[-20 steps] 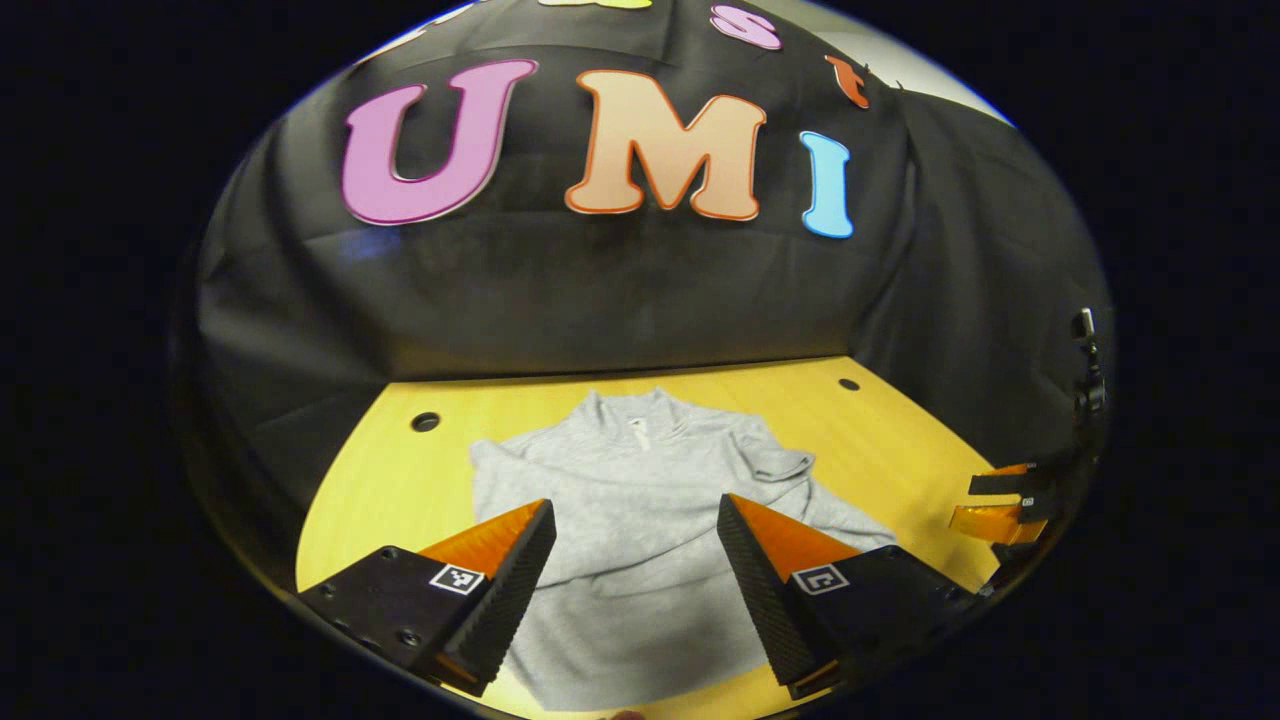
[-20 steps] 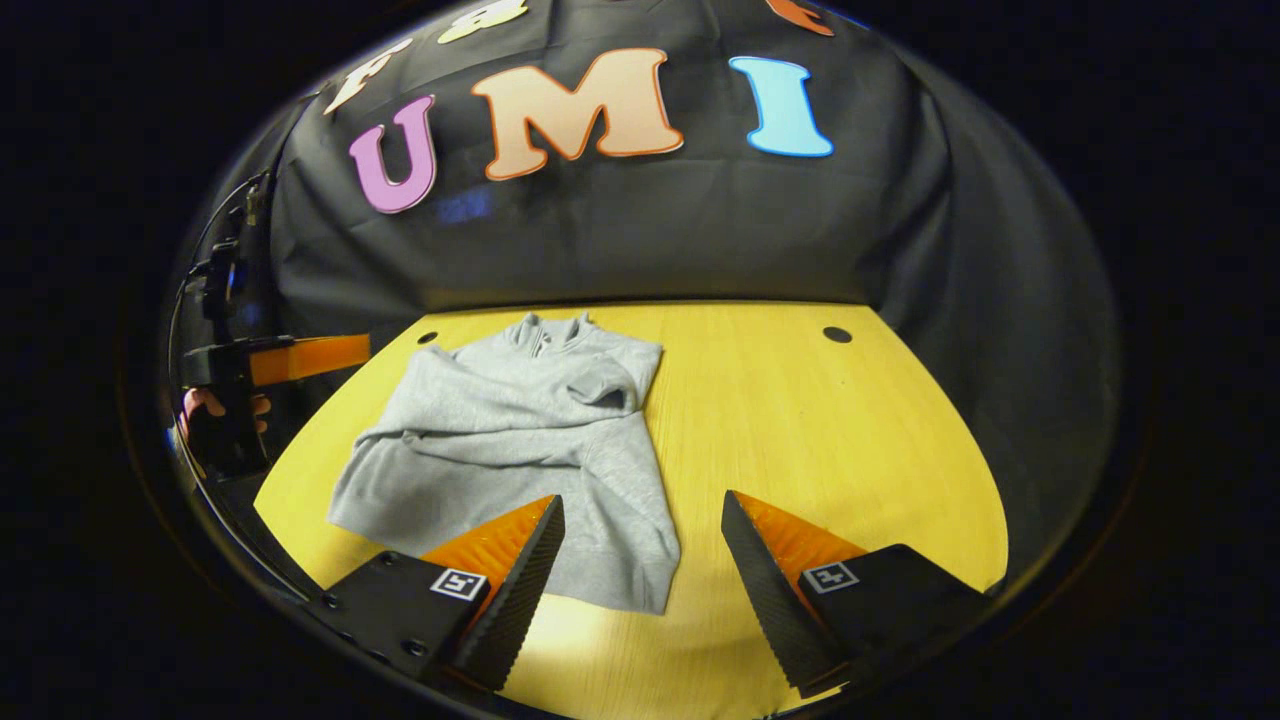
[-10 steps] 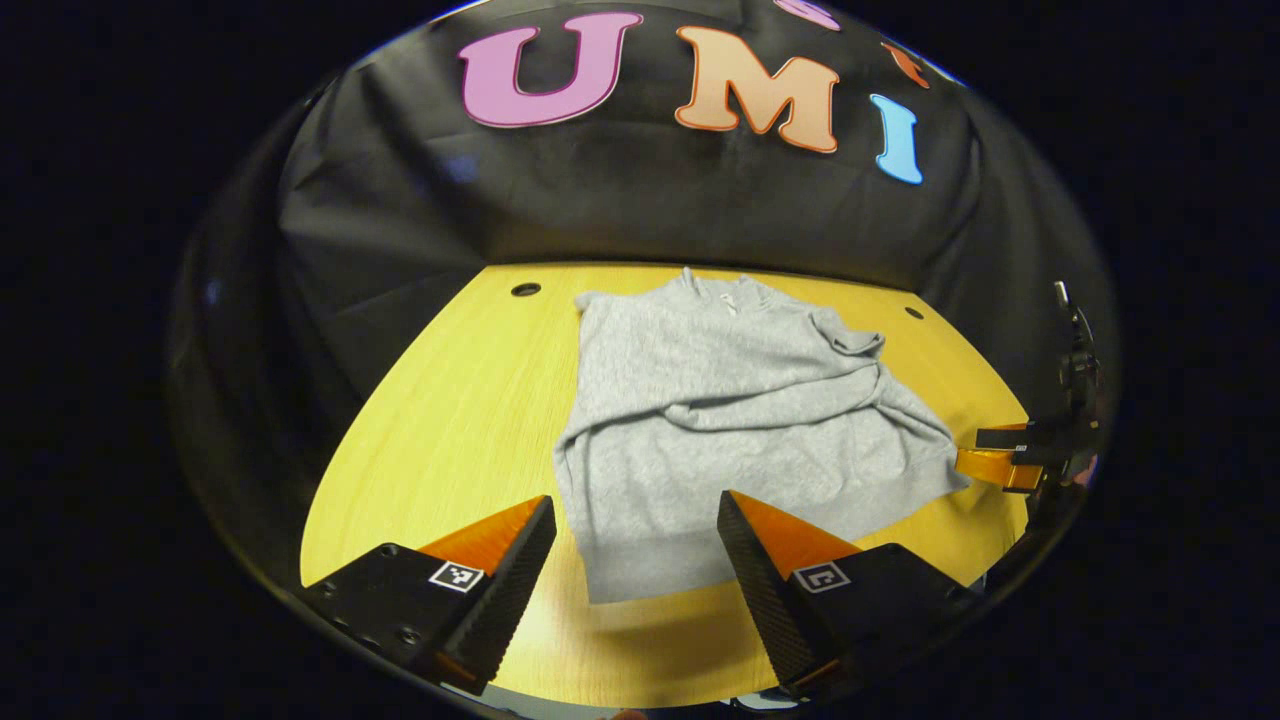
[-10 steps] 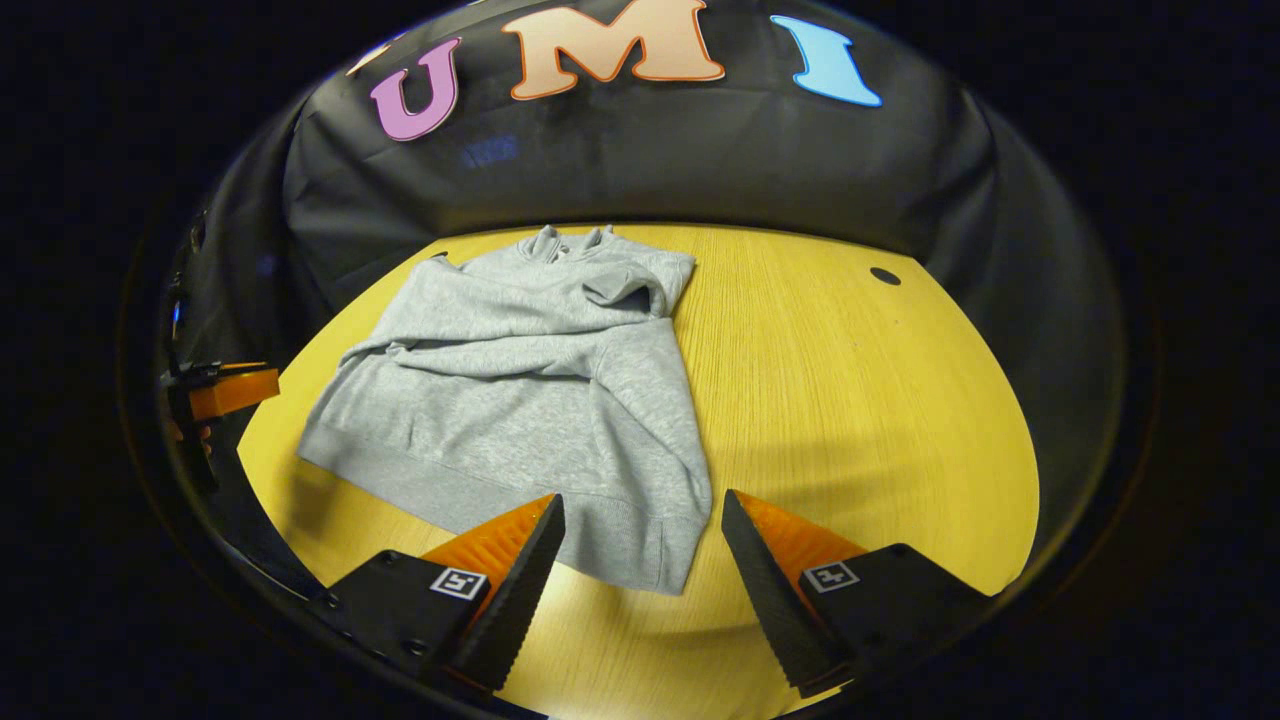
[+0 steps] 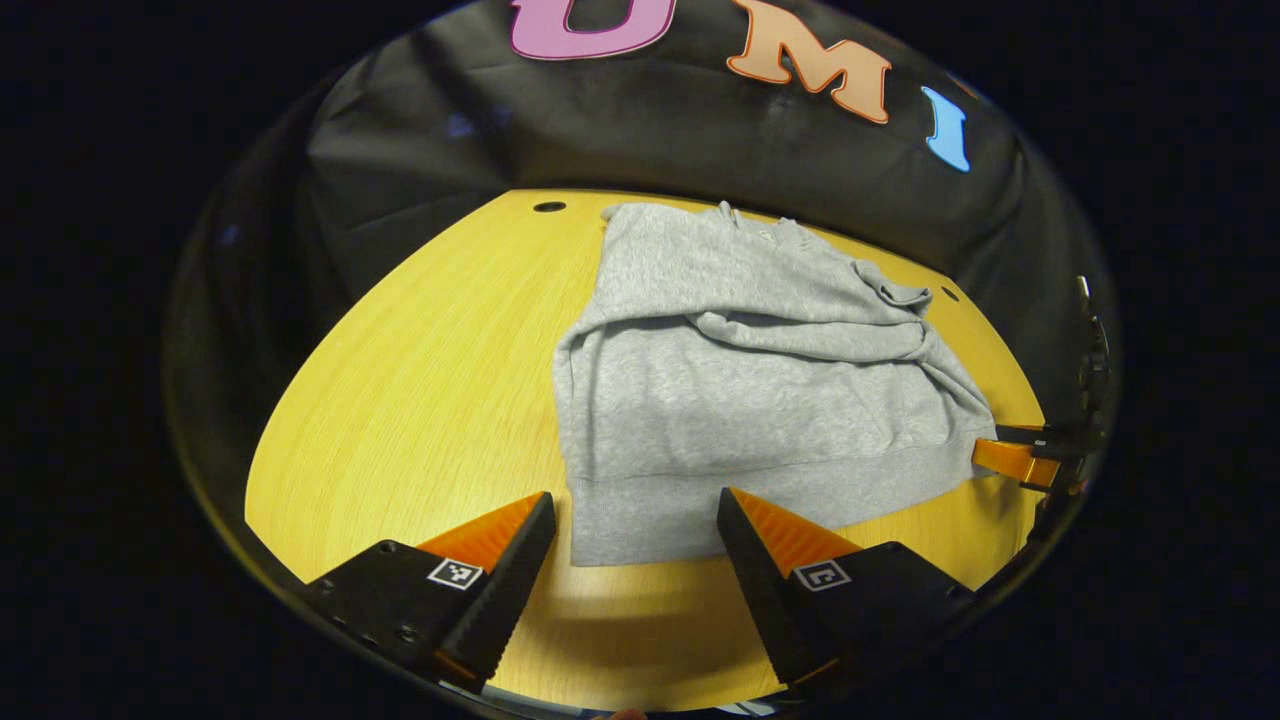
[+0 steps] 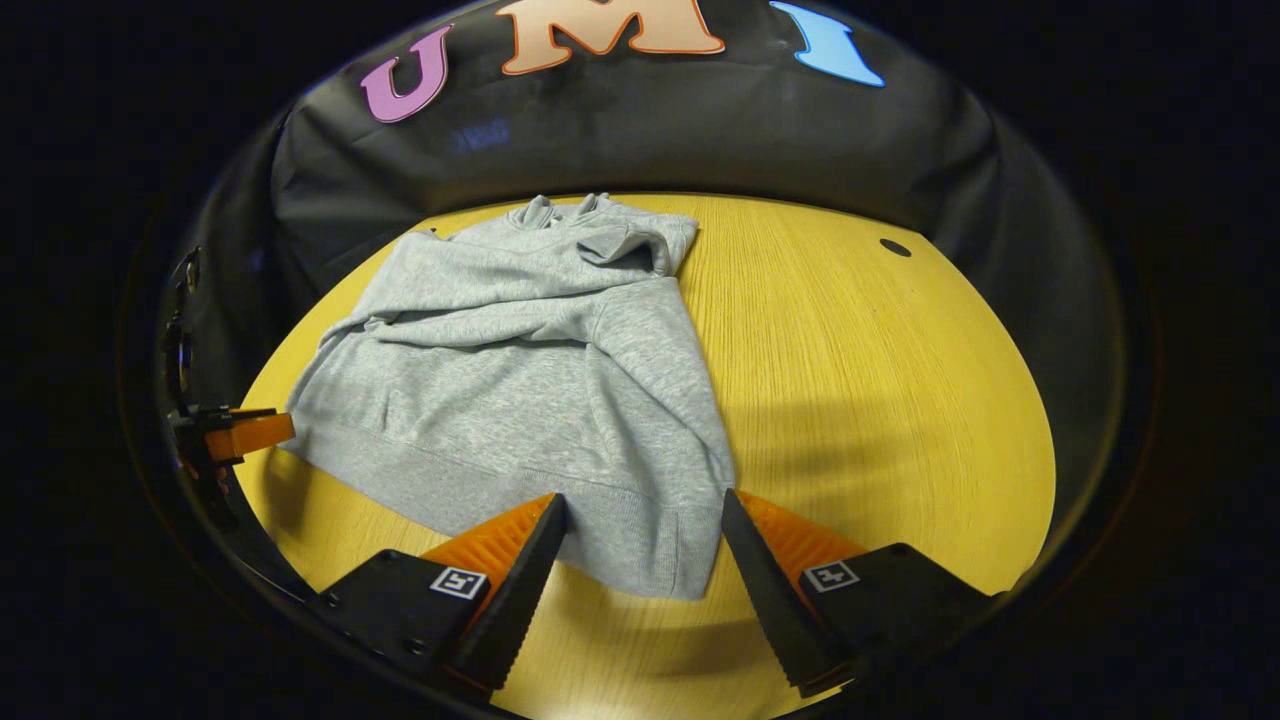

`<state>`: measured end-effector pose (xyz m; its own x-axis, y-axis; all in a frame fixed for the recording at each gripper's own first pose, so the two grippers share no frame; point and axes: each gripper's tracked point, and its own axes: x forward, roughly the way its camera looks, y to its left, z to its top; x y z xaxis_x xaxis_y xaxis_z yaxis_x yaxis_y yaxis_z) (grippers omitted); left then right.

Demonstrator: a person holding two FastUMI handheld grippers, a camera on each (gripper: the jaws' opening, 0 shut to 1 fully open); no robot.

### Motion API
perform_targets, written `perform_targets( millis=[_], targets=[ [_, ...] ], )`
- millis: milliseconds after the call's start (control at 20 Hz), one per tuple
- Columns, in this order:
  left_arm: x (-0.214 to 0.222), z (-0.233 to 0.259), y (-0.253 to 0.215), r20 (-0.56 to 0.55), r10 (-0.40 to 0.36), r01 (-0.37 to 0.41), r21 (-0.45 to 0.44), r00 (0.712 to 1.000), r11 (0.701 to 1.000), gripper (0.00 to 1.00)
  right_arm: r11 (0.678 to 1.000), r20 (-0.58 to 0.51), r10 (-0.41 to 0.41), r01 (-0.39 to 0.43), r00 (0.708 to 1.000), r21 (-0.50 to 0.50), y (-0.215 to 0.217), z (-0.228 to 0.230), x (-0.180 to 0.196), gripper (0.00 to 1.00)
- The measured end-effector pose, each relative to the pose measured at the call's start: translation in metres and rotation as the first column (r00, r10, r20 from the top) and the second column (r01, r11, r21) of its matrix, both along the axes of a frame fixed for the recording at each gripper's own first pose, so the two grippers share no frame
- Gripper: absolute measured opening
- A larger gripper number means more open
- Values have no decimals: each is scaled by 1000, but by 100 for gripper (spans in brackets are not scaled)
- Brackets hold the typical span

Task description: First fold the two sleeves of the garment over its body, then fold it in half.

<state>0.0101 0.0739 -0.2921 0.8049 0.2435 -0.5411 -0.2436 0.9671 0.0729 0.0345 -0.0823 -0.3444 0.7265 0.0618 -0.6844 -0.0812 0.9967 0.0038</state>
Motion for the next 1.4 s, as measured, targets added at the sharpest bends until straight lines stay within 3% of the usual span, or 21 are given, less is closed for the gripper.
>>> perform_targets(
  millis=[50,500,550,600,650,700,750,800,900,950,1000,1050,1400],
  targets=[
    [0,-2,-2,-3,0,0,-6,1000,1000,96,1000,-3,-2,2,1000,-6,0,-2,0,99],
    [12,-10,-1,-19,3,-2,59,1000,998,92,1000,-16,-19,19,1000,0,0,-5,0,99],
    [15,-12,-4,-23,-19,21,67,1000,998,89,1000,-16,-17,17,1000,6,2,-6,1,93],
    [17,-12,-9,-20,-36,37,64,999,997,80,1000,-19,-13,13,1000,15,5,-6,1,90],
    [19,-11,-12,-20,-46,47,58,999,997,72,1000,-22,-4,4,1000,22,8,-7,2,79],
    [23,-11,-14,-17,-56,57,49,998,997,58,1000,-27,6,-5,1000,27,12,-8,3,73],
    [24,-11,-18,-14,-70,71,36,997,997,51,999,-30,19,-18,999,34,17,-8,2,59],
    [26,-10,-20,-14,-76,76,22,997,997,34,999,-34,32,-30,999,44,21,-6,2,49],
    [31,-11,-24,-14,-77,77,1,997,997,12,998,-41,34,-32,999,62,26,-7,2,29],
    [32,-12,-25,-18,-91,91,5,996,996,8,997,-46,42,-38,998,70,27,-6,2,24],
    [33,-10,-25,-24,-110,110,15,994,994,5,996,-49,30,-26,998,84,31,-6,1,27],
    [35,-10,-25,-28,-127,128,22,991,992,2,996,-50,33,-29,998,90,31,-7,2,14],
    [41,-4,-29,-52,-142,140,-42,989,989,0,993,-46,26,-20,999,120,32,-2,5,14]
  ],
)
